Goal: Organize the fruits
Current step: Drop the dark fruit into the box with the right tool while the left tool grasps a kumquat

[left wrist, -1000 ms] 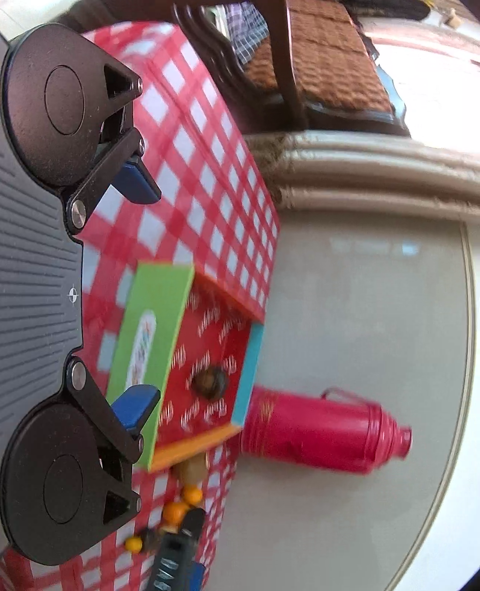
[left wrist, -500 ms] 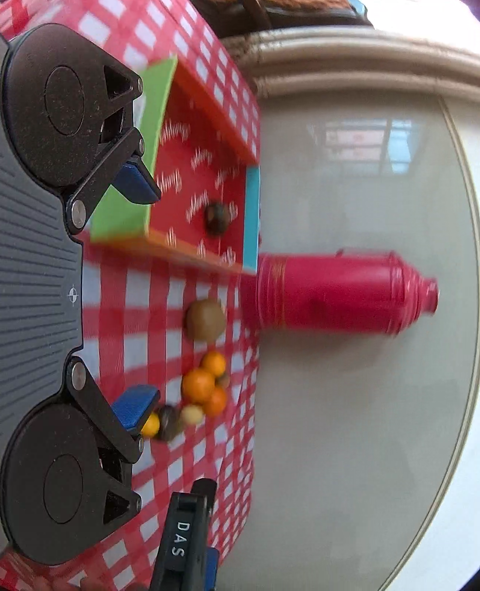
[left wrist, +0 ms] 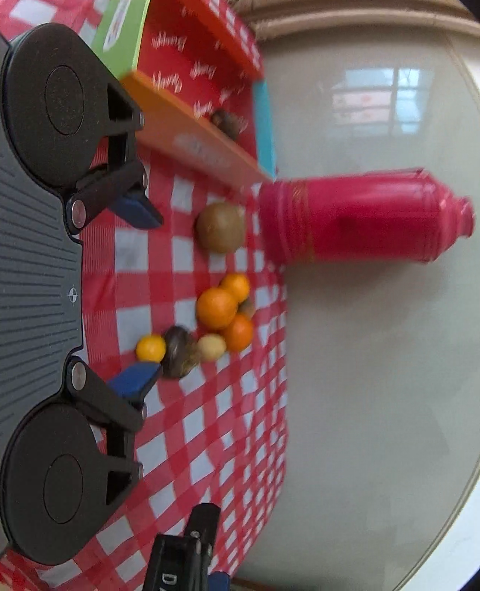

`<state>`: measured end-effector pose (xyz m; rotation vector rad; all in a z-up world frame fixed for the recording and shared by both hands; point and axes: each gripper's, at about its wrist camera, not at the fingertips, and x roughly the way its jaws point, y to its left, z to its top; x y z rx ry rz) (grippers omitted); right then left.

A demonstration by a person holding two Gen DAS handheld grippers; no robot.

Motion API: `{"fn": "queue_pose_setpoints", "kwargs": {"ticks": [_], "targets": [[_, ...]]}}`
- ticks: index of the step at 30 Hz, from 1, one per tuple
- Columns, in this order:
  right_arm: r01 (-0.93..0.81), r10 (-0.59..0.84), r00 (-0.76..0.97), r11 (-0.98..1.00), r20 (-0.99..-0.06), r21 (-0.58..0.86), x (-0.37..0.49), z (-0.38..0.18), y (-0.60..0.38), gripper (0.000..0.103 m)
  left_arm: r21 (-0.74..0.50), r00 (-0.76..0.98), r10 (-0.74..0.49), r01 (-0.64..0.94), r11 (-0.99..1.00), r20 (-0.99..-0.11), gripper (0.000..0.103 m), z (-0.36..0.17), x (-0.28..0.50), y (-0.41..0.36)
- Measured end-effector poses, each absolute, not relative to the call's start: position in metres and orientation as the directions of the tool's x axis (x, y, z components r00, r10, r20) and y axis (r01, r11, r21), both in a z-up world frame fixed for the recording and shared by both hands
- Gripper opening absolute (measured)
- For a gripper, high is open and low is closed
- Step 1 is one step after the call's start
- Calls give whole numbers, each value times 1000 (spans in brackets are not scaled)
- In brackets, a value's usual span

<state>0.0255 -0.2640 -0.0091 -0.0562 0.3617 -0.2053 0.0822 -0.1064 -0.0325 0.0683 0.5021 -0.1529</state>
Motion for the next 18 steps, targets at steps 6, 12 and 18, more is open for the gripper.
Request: {"fn": "queue_pose_setpoints", "kwargs": {"ticks": [6,12,18], "targets": [[207,-231,904,973,-360,-106,25,-13,-274,84,32,845,-167,213,977,-509,63,-41,97,-126],[222,-241,899,971,-366,-92,26,-13,-277,84,-10,811,-204,237,971,-549,22,-45,106,-129],[190,-212,909,977,-358,-95,30,-11,-262,84,8,872,-177,202,979,-456,22,-25,85,-107]]}}
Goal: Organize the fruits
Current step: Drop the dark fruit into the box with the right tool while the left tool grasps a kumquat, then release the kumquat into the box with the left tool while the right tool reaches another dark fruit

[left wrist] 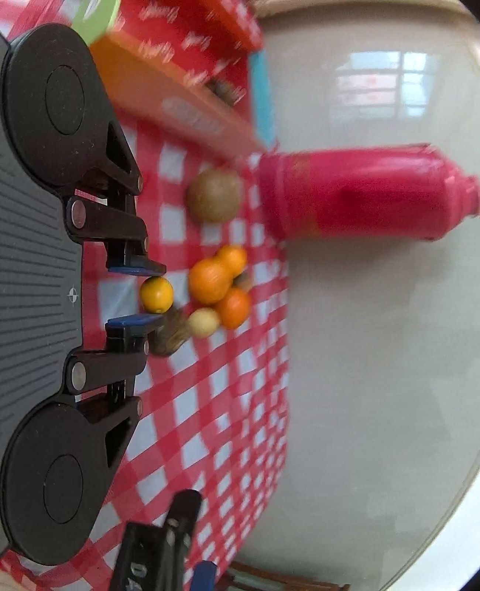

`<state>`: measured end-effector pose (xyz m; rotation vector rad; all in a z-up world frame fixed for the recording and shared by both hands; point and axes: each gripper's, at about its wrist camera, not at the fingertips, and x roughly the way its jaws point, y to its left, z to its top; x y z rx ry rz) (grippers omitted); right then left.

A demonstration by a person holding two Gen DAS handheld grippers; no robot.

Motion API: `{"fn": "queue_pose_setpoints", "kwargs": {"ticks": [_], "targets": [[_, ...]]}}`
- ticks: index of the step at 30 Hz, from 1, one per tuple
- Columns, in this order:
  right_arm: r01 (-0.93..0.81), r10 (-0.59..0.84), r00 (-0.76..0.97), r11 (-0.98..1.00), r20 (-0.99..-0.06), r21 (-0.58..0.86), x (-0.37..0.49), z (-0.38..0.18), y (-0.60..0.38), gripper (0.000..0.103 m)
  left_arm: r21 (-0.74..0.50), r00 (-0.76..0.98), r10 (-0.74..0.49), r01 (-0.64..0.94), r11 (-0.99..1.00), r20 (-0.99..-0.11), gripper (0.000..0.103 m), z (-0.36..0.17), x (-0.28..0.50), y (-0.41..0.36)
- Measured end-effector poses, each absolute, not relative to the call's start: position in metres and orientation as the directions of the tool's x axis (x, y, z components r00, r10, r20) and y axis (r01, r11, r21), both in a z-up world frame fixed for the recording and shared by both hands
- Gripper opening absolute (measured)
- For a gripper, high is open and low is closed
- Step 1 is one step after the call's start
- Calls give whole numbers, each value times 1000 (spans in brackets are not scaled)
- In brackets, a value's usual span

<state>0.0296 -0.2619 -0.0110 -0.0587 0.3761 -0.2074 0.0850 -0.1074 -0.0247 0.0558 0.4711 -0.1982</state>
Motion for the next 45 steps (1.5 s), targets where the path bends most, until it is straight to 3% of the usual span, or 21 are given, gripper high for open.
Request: {"fn": "queue_pose_setpoints", "kwargs": {"ticks": [6,16,18,20,21,35,45], "targets": [[141,-162,921,986,-354,-84,38,-10,-235,84,30,943,-60,74,997,-326,22,-3,68,-52],[3,-52,932,991,-360,-137,53,-14,-171,84,-26,911,93,-113,993,-403,22,-6,86,38],[-8,-45,931,989,-362,-145,55,-15,-166,84,-37,914,91,-115,993,-396,31,-7,85,45],[-10,-43,930,990,-365,-143,56,-16,-164,84,-28,917,108,-128,991,-385,69,-6,80,48],[-11,-42,929,990,-368,-141,58,-16,-163,84,-25,921,117,-137,990,-373,73,-5,77,48],[-26,-25,915,992,-402,-120,73,-22,-162,82,-3,923,150,-162,987,-354,74,6,58,68],[-24,-32,886,993,-463,-115,97,-33,-155,70,-22,912,178,-200,980,-370,74,-8,56,93]]}}
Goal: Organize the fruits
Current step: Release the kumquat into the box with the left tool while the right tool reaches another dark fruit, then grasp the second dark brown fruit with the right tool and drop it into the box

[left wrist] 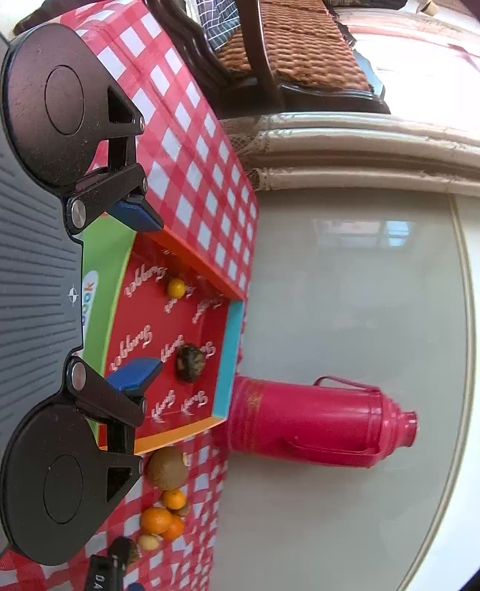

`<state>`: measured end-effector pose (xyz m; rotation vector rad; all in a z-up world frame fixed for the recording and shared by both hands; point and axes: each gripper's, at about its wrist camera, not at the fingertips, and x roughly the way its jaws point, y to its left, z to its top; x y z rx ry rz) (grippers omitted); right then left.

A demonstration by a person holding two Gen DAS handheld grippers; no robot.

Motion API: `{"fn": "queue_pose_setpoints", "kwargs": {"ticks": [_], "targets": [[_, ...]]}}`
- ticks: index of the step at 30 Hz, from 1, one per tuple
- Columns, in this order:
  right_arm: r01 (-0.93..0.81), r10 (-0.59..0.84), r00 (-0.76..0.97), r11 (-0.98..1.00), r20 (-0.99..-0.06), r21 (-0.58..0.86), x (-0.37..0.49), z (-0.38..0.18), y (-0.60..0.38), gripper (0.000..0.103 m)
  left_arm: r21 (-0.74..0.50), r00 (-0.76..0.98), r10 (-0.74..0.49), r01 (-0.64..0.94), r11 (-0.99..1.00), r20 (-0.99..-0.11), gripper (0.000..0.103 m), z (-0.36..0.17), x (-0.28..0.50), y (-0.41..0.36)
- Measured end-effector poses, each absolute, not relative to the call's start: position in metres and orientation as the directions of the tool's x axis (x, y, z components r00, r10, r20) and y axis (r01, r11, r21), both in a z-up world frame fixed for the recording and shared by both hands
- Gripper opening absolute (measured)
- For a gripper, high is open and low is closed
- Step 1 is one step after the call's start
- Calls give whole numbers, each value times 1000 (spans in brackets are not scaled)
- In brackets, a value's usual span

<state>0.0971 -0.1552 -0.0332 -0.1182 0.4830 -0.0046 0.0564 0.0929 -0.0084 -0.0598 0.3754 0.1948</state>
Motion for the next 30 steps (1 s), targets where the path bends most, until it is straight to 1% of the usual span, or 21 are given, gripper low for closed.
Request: {"fn": "queue_pose_setpoints", "kwargs": {"ticks": [4,5,6,7,8,11,13,15,18,21,23,30], "targets": [[-15,-38,865,995,-501,-100,107,-37,-157,56,-25,909,184,-208,978,-375,74,-10,57,100],[-11,-38,858,996,-512,-92,110,-39,-159,55,-27,909,187,-211,977,-372,74,-9,56,102],[-7,-41,851,996,-523,-89,113,-40,-160,51,-29,909,189,-215,976,-371,74,-9,56,105],[-2,-45,841,996,-539,-86,116,-42,-160,38,-32,908,194,-221,975,-372,74,-9,55,108],[7,-54,833,996,-551,-86,117,-43,-161,32,-32,906,196,-224,974,-374,74,-9,55,111],[1,-31,843,998,-537,-56,116,-40,-159,32,-30,904,208,-236,971,-372,74,-10,51,119],[0,-30,869,998,-494,-61,110,-32,-153,32,-39,903,216,-247,968,-372,74,-10,48,126],[-27,6,898,999,-440,-43,102,-19,-143,32,-48,903,219,-254,966,-371,74,-10,46,132],[-97,72,933,994,-354,-54,85,-4,-119,32,-45,900,224,-259,965,-373,74,-11,43,138],[-183,153,935,981,-320,-65,76,2,-92,32,-33,898,239,-270,962,-371,74,-12,38,144],[-234,198,929,969,-311,-82,72,2,-73,32,-30,893,250,-281,959,-375,74,-13,35,150],[-346,301,886,935,-352,-72,76,-8,-26,32,-24,879,280,-313,949,-387,74,-16,28,167]]}}
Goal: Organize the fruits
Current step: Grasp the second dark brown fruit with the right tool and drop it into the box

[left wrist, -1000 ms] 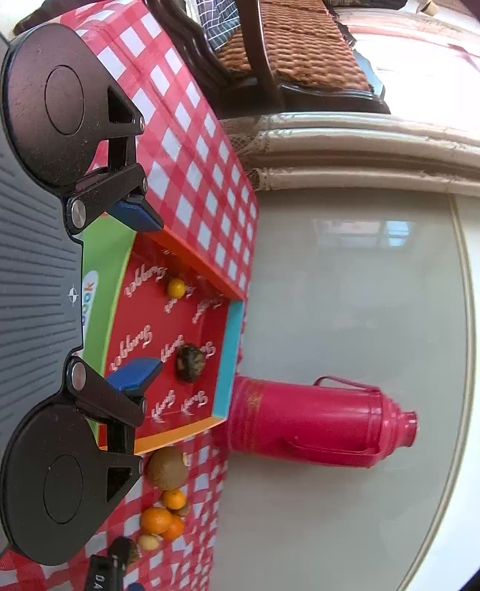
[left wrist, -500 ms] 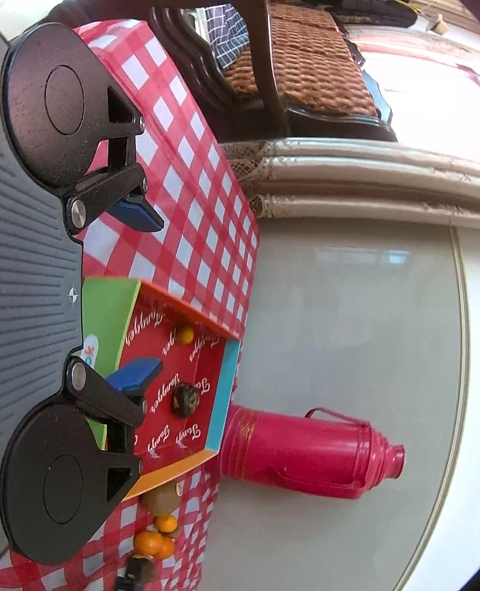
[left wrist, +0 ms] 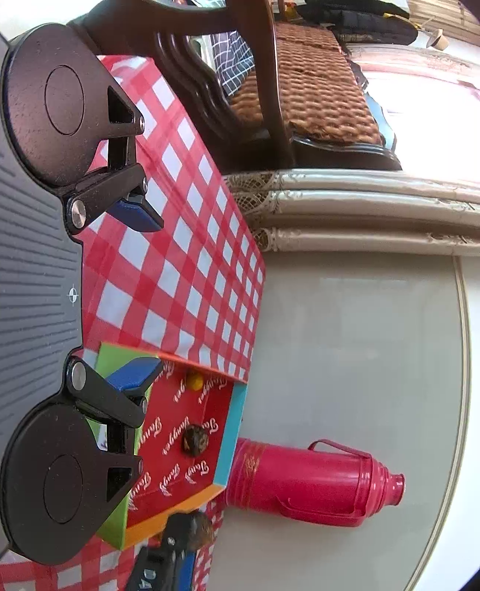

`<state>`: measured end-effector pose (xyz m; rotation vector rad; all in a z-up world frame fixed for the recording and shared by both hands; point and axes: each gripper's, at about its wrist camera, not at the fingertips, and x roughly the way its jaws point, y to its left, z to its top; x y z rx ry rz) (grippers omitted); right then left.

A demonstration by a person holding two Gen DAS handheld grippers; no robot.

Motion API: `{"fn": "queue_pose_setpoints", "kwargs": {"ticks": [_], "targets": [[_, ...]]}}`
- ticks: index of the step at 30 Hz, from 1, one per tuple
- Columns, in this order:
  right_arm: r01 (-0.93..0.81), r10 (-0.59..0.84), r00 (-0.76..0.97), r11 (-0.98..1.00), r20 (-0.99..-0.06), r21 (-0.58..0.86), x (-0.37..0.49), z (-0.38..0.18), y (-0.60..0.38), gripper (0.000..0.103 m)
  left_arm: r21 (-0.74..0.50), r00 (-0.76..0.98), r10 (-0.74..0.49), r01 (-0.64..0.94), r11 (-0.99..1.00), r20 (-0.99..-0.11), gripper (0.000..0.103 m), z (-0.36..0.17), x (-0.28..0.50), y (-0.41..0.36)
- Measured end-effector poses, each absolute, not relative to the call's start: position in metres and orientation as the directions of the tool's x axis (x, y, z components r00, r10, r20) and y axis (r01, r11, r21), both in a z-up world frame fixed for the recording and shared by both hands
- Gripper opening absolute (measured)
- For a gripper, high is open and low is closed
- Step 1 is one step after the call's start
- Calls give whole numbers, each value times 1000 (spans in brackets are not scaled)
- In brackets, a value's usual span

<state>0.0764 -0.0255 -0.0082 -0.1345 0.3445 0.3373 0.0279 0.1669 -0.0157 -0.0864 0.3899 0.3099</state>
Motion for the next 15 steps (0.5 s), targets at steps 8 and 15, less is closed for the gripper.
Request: {"fn": "queue_pose_setpoints", "kwargs": {"ticks": [8,15], "targets": [[-339,303,890,940,-341,-49,73,-12,-7,85,-24,878,280,-313,949,-389,74,-16,23,170],[-201,174,937,978,-304,-59,71,-2,-52,90,-37,905,243,-273,961,-350,87,-10,25,148]]}}
